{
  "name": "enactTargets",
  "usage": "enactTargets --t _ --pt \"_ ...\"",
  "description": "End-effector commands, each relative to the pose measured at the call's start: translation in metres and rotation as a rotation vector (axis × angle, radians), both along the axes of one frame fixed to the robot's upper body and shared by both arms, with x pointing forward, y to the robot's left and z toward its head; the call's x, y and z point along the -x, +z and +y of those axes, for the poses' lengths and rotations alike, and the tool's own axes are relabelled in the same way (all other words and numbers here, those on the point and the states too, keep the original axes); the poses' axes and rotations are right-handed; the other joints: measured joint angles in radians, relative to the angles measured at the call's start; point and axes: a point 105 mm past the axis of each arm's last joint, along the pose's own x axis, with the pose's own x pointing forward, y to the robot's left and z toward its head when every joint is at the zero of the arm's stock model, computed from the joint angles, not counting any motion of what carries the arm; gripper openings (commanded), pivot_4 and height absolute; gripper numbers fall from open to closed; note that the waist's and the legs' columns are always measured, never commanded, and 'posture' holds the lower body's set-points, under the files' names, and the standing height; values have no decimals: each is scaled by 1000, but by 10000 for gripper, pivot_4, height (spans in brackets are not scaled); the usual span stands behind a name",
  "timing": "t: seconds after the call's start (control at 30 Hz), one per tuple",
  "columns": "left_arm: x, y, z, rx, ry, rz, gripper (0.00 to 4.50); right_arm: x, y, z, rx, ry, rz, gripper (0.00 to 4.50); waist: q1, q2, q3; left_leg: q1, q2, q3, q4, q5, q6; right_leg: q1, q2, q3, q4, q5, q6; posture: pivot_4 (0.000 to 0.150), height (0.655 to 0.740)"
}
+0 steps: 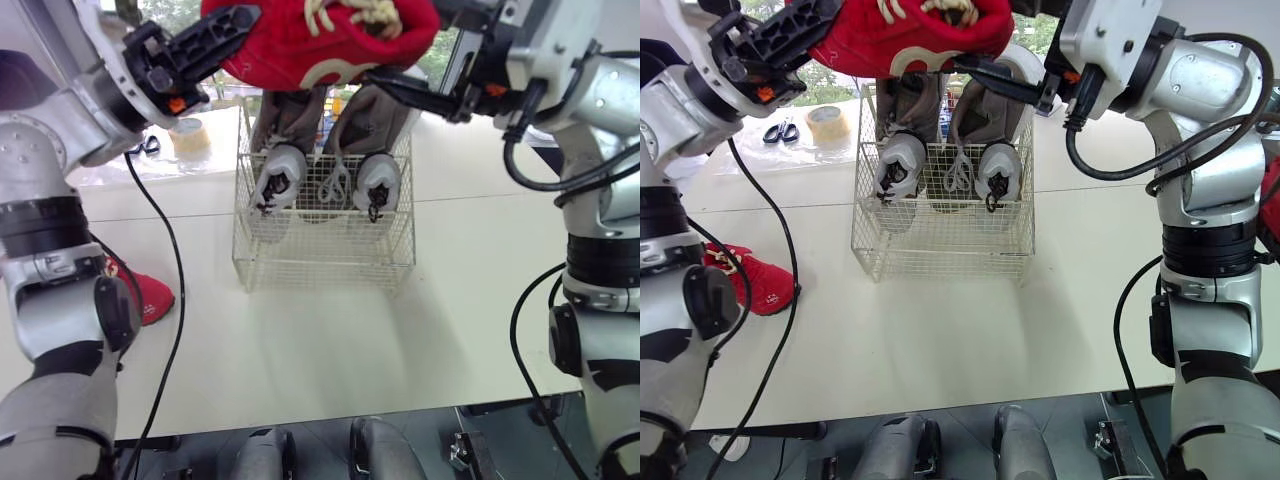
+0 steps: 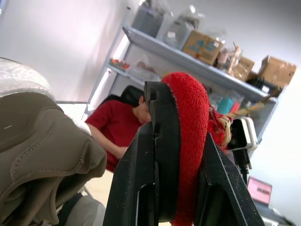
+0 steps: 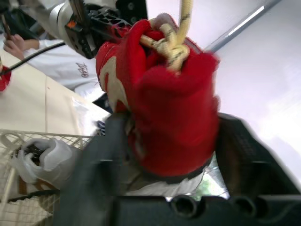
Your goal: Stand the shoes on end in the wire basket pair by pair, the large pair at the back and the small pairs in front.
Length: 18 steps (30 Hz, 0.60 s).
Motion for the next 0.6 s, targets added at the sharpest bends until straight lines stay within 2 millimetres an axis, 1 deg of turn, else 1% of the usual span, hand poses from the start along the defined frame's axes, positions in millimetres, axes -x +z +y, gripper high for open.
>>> enactTargets --t 0.03,0.07,0.1,0.13,0.17,0.23,0.3,0.33,0.37,0.43,0.53,0.6 --pt "15 27 25 146 64 -84 2129 -1 19 -37 -363 16 130 44639 1 0 0 0 0 0 0 0 0 0 0 0 0 0 0 1500 7400" --pt "13 31 31 190 85 -76 2129 -3 20 -44 -500 40 181 44639 1 0 0 0 0 0 0 0 0 0 -1 0 0 0 0 1500 7400" --pt "12 34 35 240 99 -69 2129 -5 20 -50 -676 107 262 44639 1 0 0 0 0 0 0 0 0 0 -1 0 0 0 0 1500 7400" --pt "11 36 37 276 109 -64 2129 -7 18 -51 -824 180 338 44639 1 0 0 0 0 -1 0 0 -1 0 -1 -1 1 0 0 1500 7400" --pt "11 36 37 298 115 -63 2129 -8 15 -51 -938 237 401 44639 0 0 0 1 0 -1 0 1 -1 1 -1 -1 1 0 0 1500 7400" --pt "13 35 31 345 115 -66 2129 -7 7 -39 -1128 385 535 44639 0 0 0 1 0 -2 0 2 -3 1 -1 -2 2 0 -1 1500 7400" --pt "16 33 20 378 103 -64 2129 -4 4 -21 -1279 568 668 44639 -1 0 0 1 0 -2 -1 2 -3 0 -1 -2 2 1 -1 1500 7400" --pt "16 31 15 390 93 -57 2129 -1 4 -12 -1323 656 721 44639 -1 0 0 1 0 -2 -1 2 -3 0 -1 -2 2 1 -1 1500 7400" --pt "16 29 11 400 80 -41 2129 1 4 -3 -1335 699 760 44639 -1 0 0 0 0 -2 -1 2 -3 0 -1 -2 2 1 -1 1500 7400" --pt "14 27 6 413 70 -19 2129 2 4 6 -1338 719 792 44639 0 0 0 0 0 -2 -1 2 -3 0 -1 -2 2 1 -1 1500 7400" --pt "10 19 -5 386 48 23 2129 9 3 36 -1255 747 837 44639 0 0 0 0 -1 -2 -1 1 -1 1 -1 -2 1 1 -1 1500 7400" --pt "10 14 -10 360 38 32 2129 13 3 43 -1205 744 831 44639 -1 0 0 0 -2 -2 -1 -2 4 1 -1 -1 1 1 -1 1500 7400"
